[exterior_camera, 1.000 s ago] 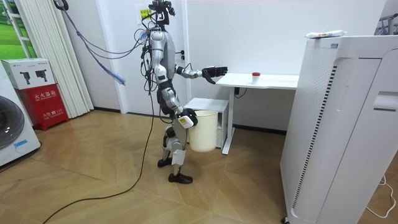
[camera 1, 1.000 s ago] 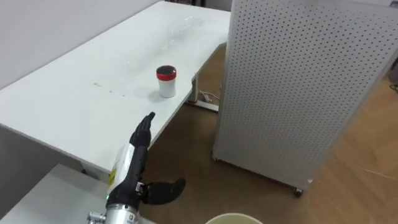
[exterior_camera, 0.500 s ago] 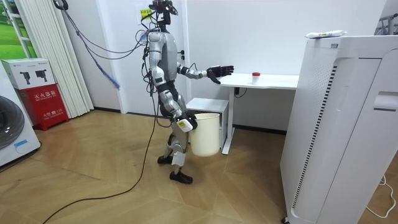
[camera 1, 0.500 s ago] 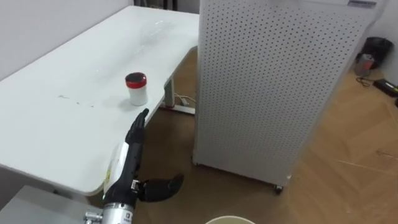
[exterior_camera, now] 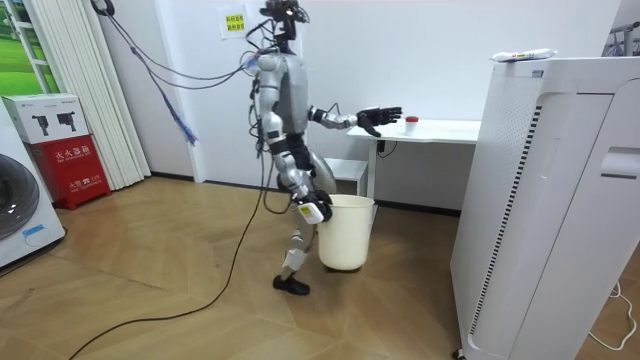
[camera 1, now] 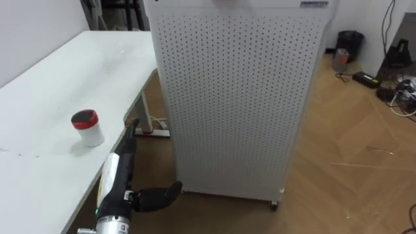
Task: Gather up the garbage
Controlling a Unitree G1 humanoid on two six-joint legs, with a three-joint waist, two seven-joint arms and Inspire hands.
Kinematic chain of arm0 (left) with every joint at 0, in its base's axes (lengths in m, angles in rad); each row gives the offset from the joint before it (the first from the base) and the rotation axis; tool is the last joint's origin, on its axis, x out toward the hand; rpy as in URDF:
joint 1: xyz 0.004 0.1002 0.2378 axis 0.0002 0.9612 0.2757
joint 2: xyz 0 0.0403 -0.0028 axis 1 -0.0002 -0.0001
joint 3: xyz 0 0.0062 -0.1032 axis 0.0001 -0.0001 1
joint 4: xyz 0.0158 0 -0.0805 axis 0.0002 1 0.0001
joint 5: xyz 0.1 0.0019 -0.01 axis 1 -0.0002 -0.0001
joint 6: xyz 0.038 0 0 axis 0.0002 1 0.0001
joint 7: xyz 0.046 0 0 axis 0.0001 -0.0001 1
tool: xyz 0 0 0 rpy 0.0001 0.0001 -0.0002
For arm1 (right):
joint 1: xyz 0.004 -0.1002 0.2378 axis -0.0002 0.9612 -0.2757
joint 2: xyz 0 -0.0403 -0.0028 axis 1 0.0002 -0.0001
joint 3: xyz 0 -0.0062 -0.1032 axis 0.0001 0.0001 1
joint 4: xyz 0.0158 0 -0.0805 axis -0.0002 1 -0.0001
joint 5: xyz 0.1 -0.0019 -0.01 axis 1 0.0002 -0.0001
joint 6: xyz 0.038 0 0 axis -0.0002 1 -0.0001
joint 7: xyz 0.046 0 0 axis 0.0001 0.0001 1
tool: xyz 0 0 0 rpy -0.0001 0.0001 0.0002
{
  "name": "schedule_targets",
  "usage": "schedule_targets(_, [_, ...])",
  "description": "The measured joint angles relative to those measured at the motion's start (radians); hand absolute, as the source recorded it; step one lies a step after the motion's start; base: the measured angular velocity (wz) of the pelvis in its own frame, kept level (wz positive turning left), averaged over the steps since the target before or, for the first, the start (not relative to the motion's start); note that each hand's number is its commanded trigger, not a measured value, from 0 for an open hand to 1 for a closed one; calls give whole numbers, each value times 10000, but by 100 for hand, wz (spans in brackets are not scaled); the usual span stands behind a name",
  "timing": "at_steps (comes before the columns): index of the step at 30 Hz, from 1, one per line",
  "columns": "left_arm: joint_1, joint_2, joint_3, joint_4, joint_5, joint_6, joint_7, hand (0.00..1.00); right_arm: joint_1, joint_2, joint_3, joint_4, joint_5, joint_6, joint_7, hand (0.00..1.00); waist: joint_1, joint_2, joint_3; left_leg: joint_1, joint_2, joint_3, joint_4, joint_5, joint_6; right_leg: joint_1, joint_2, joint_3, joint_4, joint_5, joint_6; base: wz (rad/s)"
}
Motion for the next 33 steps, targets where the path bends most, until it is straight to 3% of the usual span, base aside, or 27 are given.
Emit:
schedule_targets(2, [39,90,32,-65,-60,0,9,0,-8,-89,-6,8,54,-9,-5,100,237,-35,-30,47,-138,30,484,-54,214,324,-194,-57,-300,-125,210,-25])
schedule_targets(5, [53,103,184,-564,-31,-6,54,0,11,-101,11,26,44,-19,4,100,392,-184,-17,67,-413,287,1213,-952,393,824,-703,-408,-536,-317,572,-4])
schedule_targets(7, [59,71,181,-778,1,-134,173,0,-16,-118,18,-3,54,-20,4,100,581,-165,-29,95,-479,389,1714,-1560,444,907,-939,-543,25,-363,661,-13])
schedule_targets(8, [49,87,181,-851,31,-216,234,0,-67,-108,90,-23,72,-28,4,100,683,-179,-18,194,-545,443,1859,-1865,500,634,-1213,-735,1046,-306,764,5])
schedule_targets(9, [54,70,180,-989,85,-222,282,0,-60,-98,114,-43,95,-30,8,100,690,-227,4,361,-660,411,2004,-2152,565,360,-1480,-819,2197,-85,1088,21])
schedule_targets(10, [52,63,177,-1017,175,-234,347,0,-60,-97,112,-38,92,-30,11,100,685,-238,10,457,-710,385,2061,-2298,616,222,-1591,-811,2715,123,1189,44])
schedule_targets(12, [58,51,160,-1019,439,-244,518,0,-66,-123,92,68,88,-47,8,100,690,-141,62,1067,-872,-84,1980,-2661,686,-328,-1803,-738,4489,1361,1298,43])
schedule_targets(14, [62,67,183,-1116,447,-245,746,0,-178,-132,83,87,66,-55,3,100,732,14,94,1424,-846,-473,1696,-2715,653,-879,-1808,-732,4786,1013,1325,39])
schedule_targets(16, [45,63,257,-1366,407,-303,928,0,-303,-125,89,17,60,-103,60,100,721,57,104,1728,-777,-837,1345,-2688,583,-1698,-1837,-569,3727,599,1342,52])
schedule_targets(17, [45,62,250,-1453,416,-303,947,0,-331,-123,88,41,7,-139,66,100,707,59,103,1800,-757,-964,1283,-2687,558,-1784,-1829,-542,3075,597,1342,50])
schedule_targets(19, [45,77,234,-1770,413,-333,1004,0,-416,-99,95,61,-280,-169,36,100,664,46,100,1977,-696,-1268,1206,-2771,406,-1749,-1751,-491,810,827,1329,49])
schedule_targets(20, [43,126,242,-2019,408,-334,1035,0,-452,-55,97,59,-399,-200,-26,100,618,-3,106,2058,-664,-1458,1265,-2880,247,-1717,-1666,-493,-239,1983,1448,58])
schedule_targets(21, [78,127,231,-2231,420,-334,1036,0,-435,-36,108,114,-550,-216,-77,100,532,50,66,2172,-529,-1672,1263,-2936,111,-1470,-1494,-577,-517,2133,1370,50])
schedule_targets(24, [103,148,394,-3224,419,-356,1106,0,-723,-43,198,285,-726,-259,25,100,677,60,75,2498,-246,-1770,666,-2814,-227,-1012,-1075,-807,-1181,2292,1113,9])
schedule_targets(27, [244,137,370,-3945,459,-367,1103,0,-818,-62,209,685,-752,-390,339,100,659,30,99,3016,-60,-1802,139,-2727,-369,-472,-792,-892,-1735,2337,1027,0])
schedule_targets(33, [268,144,364,-4615,439,-602,1082,0,-772,-64,220,810,-785,-392,517,100,499,-130,173,3316,14,-1854,-343,-2676,-455,-198,-663,-1070,-2152,2341,979,1])
